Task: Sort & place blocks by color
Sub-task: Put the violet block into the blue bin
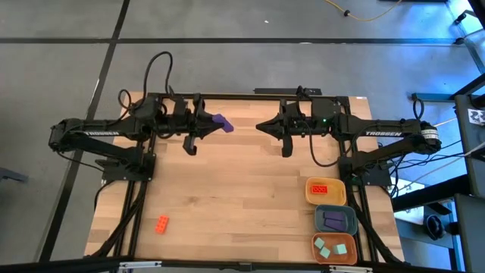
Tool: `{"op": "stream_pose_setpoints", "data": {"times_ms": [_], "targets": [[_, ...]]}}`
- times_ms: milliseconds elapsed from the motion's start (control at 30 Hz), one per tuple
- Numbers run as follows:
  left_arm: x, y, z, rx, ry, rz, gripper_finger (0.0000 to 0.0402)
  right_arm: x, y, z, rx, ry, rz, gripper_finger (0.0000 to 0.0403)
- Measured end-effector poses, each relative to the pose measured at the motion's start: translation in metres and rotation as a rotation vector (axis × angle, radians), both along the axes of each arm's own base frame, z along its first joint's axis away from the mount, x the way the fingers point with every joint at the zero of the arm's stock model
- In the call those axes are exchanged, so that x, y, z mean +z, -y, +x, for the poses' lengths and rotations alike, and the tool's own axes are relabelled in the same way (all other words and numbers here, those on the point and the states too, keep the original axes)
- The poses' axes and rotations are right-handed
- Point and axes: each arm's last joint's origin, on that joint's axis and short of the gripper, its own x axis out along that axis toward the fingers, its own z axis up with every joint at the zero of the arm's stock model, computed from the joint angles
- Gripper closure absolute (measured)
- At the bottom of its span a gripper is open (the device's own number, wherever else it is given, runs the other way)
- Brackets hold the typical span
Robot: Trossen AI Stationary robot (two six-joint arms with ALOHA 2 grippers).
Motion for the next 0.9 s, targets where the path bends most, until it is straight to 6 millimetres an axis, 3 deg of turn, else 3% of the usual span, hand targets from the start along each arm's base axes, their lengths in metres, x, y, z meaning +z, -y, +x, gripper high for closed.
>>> {"op": "stream_pose_setpoints", "data": {"times_ms": [600,900], "targets": [[-0.011,-0.003,0.002,0.043,-0.117,0.010,0.0356,0.001,-0.002,0.000,0.058,0.015,-0.007,0.0402],[-0.012,-0.003,0.002,0.015,-0.129,0.017,0.0356,0.001,-0.002,0.000,0.058,0.015,-0.008,0.0380]]}}
